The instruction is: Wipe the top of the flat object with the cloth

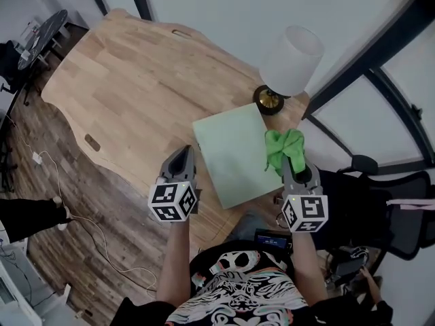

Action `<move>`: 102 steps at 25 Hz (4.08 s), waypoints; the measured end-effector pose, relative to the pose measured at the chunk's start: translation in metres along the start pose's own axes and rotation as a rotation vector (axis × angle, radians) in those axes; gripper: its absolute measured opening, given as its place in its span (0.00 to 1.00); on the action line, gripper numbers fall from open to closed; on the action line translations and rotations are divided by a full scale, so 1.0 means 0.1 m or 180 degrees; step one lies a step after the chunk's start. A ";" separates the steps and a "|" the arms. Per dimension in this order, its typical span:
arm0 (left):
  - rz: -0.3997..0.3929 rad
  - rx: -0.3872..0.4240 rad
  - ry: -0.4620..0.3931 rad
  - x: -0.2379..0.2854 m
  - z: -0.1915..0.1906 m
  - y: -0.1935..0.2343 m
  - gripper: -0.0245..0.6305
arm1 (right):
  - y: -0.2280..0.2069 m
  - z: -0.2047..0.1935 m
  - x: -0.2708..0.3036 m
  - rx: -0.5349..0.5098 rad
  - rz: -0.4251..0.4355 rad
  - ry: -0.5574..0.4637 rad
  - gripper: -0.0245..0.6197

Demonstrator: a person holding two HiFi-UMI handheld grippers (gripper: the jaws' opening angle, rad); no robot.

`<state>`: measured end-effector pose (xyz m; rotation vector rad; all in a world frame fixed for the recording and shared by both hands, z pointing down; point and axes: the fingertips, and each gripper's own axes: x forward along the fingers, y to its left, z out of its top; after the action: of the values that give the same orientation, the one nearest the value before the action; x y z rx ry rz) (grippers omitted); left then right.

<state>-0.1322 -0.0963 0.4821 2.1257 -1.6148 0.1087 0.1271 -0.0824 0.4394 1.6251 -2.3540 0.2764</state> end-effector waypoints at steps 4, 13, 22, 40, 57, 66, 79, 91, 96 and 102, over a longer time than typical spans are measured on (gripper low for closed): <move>0.0082 -0.0024 0.0004 0.05 0.01 0.11 0.05 | 0.01 0.00 0.15 -0.0009 0.0066 0.0016 0.17; 0.0111 0.0017 0.0007 0.18 -0.01 0.17 0.05 | 0.03 -0.06 0.44 -0.0024 0.0190 0.0027 0.17; 0.0147 -0.0007 0.0206 0.26 -0.26 0.23 0.05 | -0.05 -0.25 0.54 -0.0035 0.0216 0.0170 0.17; 0.0087 -0.0156 0.0692 0.61 -0.82 0.31 0.06 | -0.14 -0.50 1.31 -0.0210 0.0388 0.0529 0.17; -0.0085 -0.0414 0.0816 0.72 -1.02 0.27 0.22 | -0.05 -0.74 1.84 -0.0292 0.0556 0.0937 0.17; -0.0137 -0.0554 0.0818 0.75 -1.05 0.24 0.16 | 0.07 -0.98 1.99 -0.0496 0.0733 0.1425 0.17; -0.0177 -0.0679 0.0840 0.76 -1.08 0.25 0.16 | 0.08 -1.05 2.03 -0.0575 0.0729 0.1633 0.17; -0.0166 -0.0683 0.0847 0.77 -1.07 0.26 0.16 | 0.10 -1.04 2.06 -0.0581 0.0709 0.1778 0.16; -0.0169 -0.0688 0.0857 0.76 -1.07 0.26 0.16 | 0.11 -1.04 2.05 -0.0584 0.0696 0.1798 0.16; -0.0154 -0.0669 0.0867 0.77 -1.06 0.26 0.16 | 0.22 -1.04 2.07 -0.0638 0.0751 0.1830 0.16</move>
<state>-0.1101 -0.1272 0.6107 1.8968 -1.3537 0.1951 0.0479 -0.2260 0.6045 1.0036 -2.0379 0.4658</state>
